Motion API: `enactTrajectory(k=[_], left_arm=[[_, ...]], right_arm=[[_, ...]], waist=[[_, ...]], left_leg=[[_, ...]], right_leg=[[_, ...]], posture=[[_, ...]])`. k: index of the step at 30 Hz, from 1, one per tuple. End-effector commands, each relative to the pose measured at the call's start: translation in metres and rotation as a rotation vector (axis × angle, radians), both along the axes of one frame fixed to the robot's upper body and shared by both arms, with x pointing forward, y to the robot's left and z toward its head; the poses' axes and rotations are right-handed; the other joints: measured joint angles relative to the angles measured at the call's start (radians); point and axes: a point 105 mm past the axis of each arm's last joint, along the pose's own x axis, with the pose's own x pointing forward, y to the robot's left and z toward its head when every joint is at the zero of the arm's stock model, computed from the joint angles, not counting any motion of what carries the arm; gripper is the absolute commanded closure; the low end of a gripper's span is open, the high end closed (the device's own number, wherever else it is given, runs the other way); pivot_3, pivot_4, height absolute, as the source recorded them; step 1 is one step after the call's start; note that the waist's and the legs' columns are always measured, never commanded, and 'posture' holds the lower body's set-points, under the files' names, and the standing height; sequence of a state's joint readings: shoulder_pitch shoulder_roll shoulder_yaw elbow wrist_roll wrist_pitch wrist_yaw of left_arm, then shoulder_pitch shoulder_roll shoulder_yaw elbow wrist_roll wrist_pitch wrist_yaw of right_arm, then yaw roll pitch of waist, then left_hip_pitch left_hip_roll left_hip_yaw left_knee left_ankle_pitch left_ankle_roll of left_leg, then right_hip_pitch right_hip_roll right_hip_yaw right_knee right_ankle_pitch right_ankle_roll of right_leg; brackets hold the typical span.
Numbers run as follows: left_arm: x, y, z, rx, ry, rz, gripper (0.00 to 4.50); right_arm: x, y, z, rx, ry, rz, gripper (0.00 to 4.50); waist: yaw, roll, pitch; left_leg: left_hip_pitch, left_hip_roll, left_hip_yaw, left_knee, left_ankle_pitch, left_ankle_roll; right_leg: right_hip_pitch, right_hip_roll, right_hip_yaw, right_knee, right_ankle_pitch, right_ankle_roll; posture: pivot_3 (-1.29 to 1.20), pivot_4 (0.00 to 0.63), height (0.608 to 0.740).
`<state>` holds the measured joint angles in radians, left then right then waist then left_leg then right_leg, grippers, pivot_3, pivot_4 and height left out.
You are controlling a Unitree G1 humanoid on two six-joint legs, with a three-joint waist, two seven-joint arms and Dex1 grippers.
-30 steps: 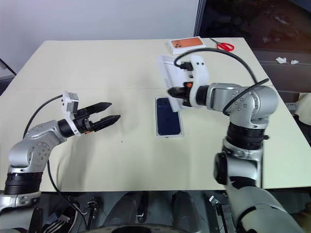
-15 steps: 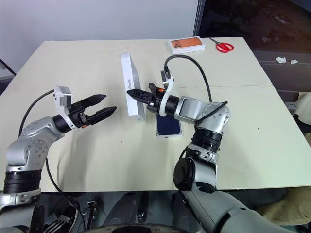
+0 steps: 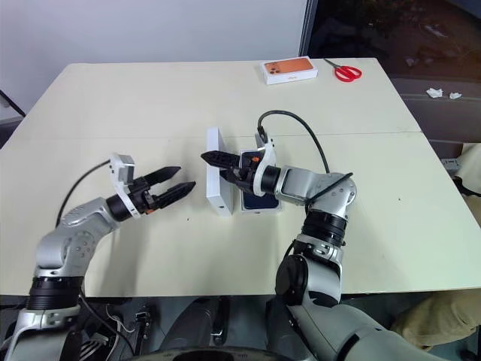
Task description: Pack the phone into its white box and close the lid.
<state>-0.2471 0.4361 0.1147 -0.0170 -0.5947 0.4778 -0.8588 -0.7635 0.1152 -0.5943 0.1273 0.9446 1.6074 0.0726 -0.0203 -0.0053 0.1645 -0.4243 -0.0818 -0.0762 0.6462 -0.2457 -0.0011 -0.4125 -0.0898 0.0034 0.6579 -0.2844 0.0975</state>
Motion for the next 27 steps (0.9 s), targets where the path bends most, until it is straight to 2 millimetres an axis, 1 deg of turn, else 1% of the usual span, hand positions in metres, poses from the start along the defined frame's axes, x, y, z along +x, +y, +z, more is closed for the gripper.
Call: enactTrajectory(k=[1, 2, 5, 7, 8, 10, 11, 12, 15, 18, 19, 21, 22, 23, 26, 27], left_arm=[[0.007, -0.018, 0.004, -0.008, -0.04, -0.03, 0.0], [0.009, -0.023, 0.006, -0.016, -0.045, -0.04, 0.0], [0.015, -0.032, 0.007, -0.035, -0.044, -0.049, 0.81], [0.019, -0.036, 0.007, -0.039, -0.047, -0.049, 1.82], [0.021, -0.04, 0.008, -0.049, -0.051, -0.054, 2.24], [0.023, -0.044, 0.011, -0.061, -0.055, -0.06, 3.31], [0.023, -0.046, 0.011, -0.058, -0.059, -0.068, 3.82], [0.023, -0.048, 0.01, -0.06, -0.054, -0.079, 3.82], [0.026, -0.053, 0.009, -0.056, -0.054, -0.089, 3.82], [0.028, -0.06, 0.01, -0.068, -0.053, -0.111, 3.82], [0.029, -0.064, 0.011, -0.073, -0.051, -0.117, 3.82], [0.029, -0.07, 0.011, -0.08, -0.043, -0.129, 3.82], [0.027, -0.073, 0.011, -0.081, -0.045, -0.144, 4.24], [0.025, -0.074, 0.01, -0.078, -0.044, -0.149, 4.4], [0.02, -0.074, 0.011, -0.098, -0.027, -0.173, 4.45], [0.021, -0.072, 0.011, -0.09, -0.032, -0.161, 4.45]], right_arm=[[-0.001, -0.004, 0.015, -0.024, -0.108, 0.011, 0.04], [0.002, -0.01, 0.016, -0.046, -0.132, -0.007, 0.04], [0.009, -0.025, 0.019, -0.153, -0.233, -0.052, 0.0], [0.012, -0.033, 0.022, -0.186, -0.281, -0.068, 0.0], [0.014, -0.039, 0.025, -0.209, -0.321, -0.073, 0.0], [0.016, -0.045, 0.029, -0.234, -0.367, -0.071, 0.0], [0.017, -0.05, 0.03, -0.286, -0.416, -0.067, 0.0], [0.017, -0.054, 0.031, -0.321, -0.448, -0.059, 0.0], [0.018, -0.061, 0.036, -0.339, -0.495, -0.042, 0.0], [0.022, -0.069, 0.032, -0.49, -0.618, -0.029, 0.0], [0.027, -0.075, 0.032, -0.55, -0.667, -0.042, 0.0], [0.035, -0.083, 0.035, -0.6, -0.724, -0.071, 0.0], [0.04, -0.089, 0.037, -0.651, -0.774, -0.09, 0.0], [0.043, -0.092, 0.039, -0.681, -0.82, -0.098, 0.0], [0.049, -0.097, 0.041, -0.737, -0.9, -0.11, 0.0], [0.049, -0.097, 0.039, -0.749, -0.909, -0.103, 0.0]], waist=[[0.002, 0.0, 0.0], [0.003, 0.0, 0.0], [0.005, 0.0, 0.0], [0.003, 0.0, 0.0], [0.001, 0.0, 0.0], [-0.001, 0.0, 0.0], [-0.001, 0.0, 0.0], [0.001, 0.0, 0.0], [0.002, 0.0, 0.0], [0.004, 0.0, 0.0], [0.006, -0.001, 0.0], [0.008, -0.001, 0.0], [0.008, -0.001, 0.0], [0.008, -0.001, 0.0], [0.006, -0.001, 0.0], [0.005, -0.001, 0.0]], left_leg=[[0.0, 0.0, 0.0, 0.0, 0.0, 0.0], [0.0, 0.0, 0.0, 0.001, 0.0, 0.0], [0.0, 0.0, 0.0, 0.001, 0.0, 0.0], [0.0, 0.0, 0.0, 0.001, 0.0, 0.0], [0.0, 0.0, 0.0, 0.001, 0.0, 0.0], [0.0, 0.001, 0.001, 0.001, 0.0, 0.0], [0.0, 0.001, 0.001, 0.001, 0.0, 0.0], [0.0, 0.002, 0.002, 0.001, 0.0, 0.0], [0.0, 0.002, 0.002, 0.001, 0.0, 0.001], [0.0, 0.002, 0.002, 0.001, 0.0, 0.001], [0.0, 0.002, 0.002, 0.002, 0.0, 0.001], [0.0, 0.002, 0.002, 0.002, 0.0, 0.001], [0.0, 0.002, 0.002, 0.002, 0.0, 0.001], [0.0, 0.002, 0.002, 0.002, 0.0, 0.001], [0.0, 0.002, 0.002, 0.002, 0.0, 0.0], [0.0, 0.002, 0.002, 0.002, 0.0, 0.0]], right_leg=[[0.0, 0.0, 0.0, 0.0, 0.0, 0.0], [0.0, 0.0, 0.0, 0.0, 0.0, 0.0], [0.0, 0.001, 0.0, 0.0, 0.0, 0.0], [0.0, 0.002, 0.0, 0.0, 0.0, 0.0], [0.0, 0.002, 0.0, 0.0, 0.0, 0.0], [0.0, 0.002, 0.0, 0.0, 0.0, 0.0], [0.0, 0.002, 0.0, 0.0, 0.0, 0.0], [0.0, 0.002, 0.0, 0.0, 0.0, 0.0], [0.001, 0.002, 0.0, 0.0, 0.0, 0.0], [0.0, 0.002, 0.0, 0.0, 0.0, 0.0], [0.0, 0.002, 0.0, 0.0, 0.0, 0.0], [0.001, 0.002, -0.001, -0.001, 0.0, 0.0], [0.001, 0.002, -0.001, -0.001, 0.0, 0.0], [0.002, 0.002, -0.001, -0.001, 0.0, 0.0], [0.002, 0.002, -0.001, -0.002, 0.0, 0.0], [0.001, 0.002, -0.001, -0.002, 0.0, 0.0]], posture=[[0.0, 0.15, 0.74], [0.0, 0.15, 0.74], [0.0, 0.15, 0.74], [0.0, 0.15, 0.74], [0.0, 0.15, 0.74], [0.0, 0.15, 0.74], [0.0, 0.15, 0.74], [0.0, 0.15, 0.74], [0.0, 0.15, 0.74], [0.0, 0.15, 0.74], [0.0, 0.15, 0.74], [0.0, 0.15, 0.74], [0.0, 0.15, 0.74], [0.0, 0.15, 0.74], [0.0, 0.15, 0.74], [0.0, 0.15, 0.74]])
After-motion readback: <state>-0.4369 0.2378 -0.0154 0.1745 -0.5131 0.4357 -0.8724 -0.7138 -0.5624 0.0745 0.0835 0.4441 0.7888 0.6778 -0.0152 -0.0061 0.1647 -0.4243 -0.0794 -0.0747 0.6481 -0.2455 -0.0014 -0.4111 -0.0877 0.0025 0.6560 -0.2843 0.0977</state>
